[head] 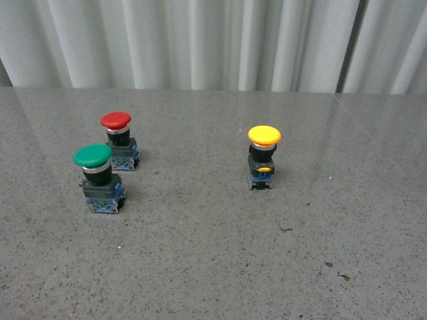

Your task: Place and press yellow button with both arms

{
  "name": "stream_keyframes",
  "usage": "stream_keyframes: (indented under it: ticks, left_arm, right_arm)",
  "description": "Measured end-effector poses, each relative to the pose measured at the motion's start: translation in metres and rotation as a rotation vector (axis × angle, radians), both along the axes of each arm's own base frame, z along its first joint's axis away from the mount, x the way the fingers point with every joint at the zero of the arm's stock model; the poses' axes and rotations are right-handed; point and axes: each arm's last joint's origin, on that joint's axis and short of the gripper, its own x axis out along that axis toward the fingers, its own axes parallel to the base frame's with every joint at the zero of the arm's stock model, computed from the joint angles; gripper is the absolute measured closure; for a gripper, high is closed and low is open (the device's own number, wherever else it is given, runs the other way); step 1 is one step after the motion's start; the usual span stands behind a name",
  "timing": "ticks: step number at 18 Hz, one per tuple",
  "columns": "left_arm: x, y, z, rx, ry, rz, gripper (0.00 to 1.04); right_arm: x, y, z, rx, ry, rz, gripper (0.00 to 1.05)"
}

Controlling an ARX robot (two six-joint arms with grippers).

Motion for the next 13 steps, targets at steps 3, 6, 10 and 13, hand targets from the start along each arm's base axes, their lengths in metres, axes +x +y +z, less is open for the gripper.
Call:
stream_keyframes:
  ticks: [3, 6, 10, 13]
  left_arm:
    - [0.000, 0.000, 0.000, 0.000, 0.000, 0.000, 0.07]
    - [0.000, 0.000, 0.000, 0.000, 0.000, 0.000, 0.07]
    - [0.000, 0.000, 0.000, 0.000, 0.000, 0.000, 0.07]
    - [0.000, 0.000, 0.000, 0.000, 0.000, 0.000, 0.07]
  right_arm:
    - [-0.003, 0.000, -0.002, 0.000, -0.015, 0.000, 1.03]
    - [-0.005, 0.000, -0.002, 0.000, -0.024, 0.000, 1.03]
    - [-0.012, 0.000, -0.014, 0.000, -0.017, 0.000, 1.03]
    - [-0.018, 0.000, -0.021, 0.000, -0.023, 0.000, 1.03]
